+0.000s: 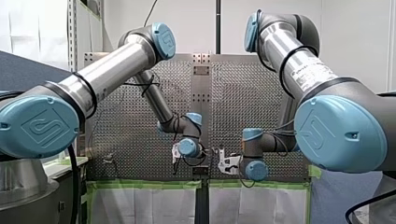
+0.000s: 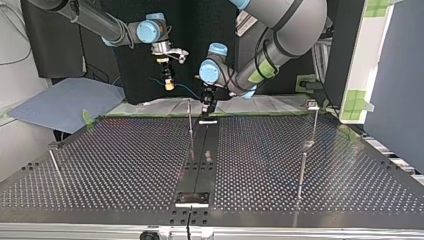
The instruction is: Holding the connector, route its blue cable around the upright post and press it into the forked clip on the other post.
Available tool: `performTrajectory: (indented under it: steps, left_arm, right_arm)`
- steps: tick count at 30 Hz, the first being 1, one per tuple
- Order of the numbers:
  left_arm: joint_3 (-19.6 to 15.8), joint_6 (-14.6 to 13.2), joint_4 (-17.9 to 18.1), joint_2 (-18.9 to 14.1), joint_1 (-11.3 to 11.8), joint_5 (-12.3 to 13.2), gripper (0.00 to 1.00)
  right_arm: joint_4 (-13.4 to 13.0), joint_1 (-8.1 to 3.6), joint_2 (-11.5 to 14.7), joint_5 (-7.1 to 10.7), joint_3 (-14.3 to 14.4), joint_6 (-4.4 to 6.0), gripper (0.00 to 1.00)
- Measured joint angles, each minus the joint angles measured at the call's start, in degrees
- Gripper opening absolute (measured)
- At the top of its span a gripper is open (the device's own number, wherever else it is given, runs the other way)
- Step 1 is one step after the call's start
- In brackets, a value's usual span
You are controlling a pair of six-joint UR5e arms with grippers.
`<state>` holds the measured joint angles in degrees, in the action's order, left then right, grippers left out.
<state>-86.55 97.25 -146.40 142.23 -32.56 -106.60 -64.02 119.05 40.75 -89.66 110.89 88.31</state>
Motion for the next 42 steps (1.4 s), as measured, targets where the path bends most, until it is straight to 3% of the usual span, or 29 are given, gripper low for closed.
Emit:
performTrajectory:
  steps: [2,3,4,22,33,42]
  left_arm:
    - [0.0,0.01,0.07,0.0,-0.04,0.07,0.12]
    - [0.0,0.03,0.1,0.0,-0.05,0.14,0.12]
    - [0.0,0.05,0.11,0.0,-0.07,0.2,0.0]
    - [-0.51,-0.41,0.3,0.0,-0.44,1.62,0.0]
    - [-2.1,-0.99,4.73,0.0,-0.77,1.29,0.0]
    - [-2.16,-1.41,5.47,0.0,-0.93,0.15,0.0]
  right_arm:
    - [0.01,0.0,0.0,0.0,0.0,-0.04,0.0]
    - [0.02,0.0,0.0,0.0,0.0,-0.06,0.0]
    - [0.02,0.0,0.0,0.0,0.0,-0.09,0.0]
    - [0.03,0.0,0.0,0.0,0.0,-0.31,0.0]
    - [-0.14,-0.51,0.0,-0.14,-0.08,-0.33,0.0]
    - [-0.64,-1.28,0.0,-0.03,-0.25,0.05,0.0]
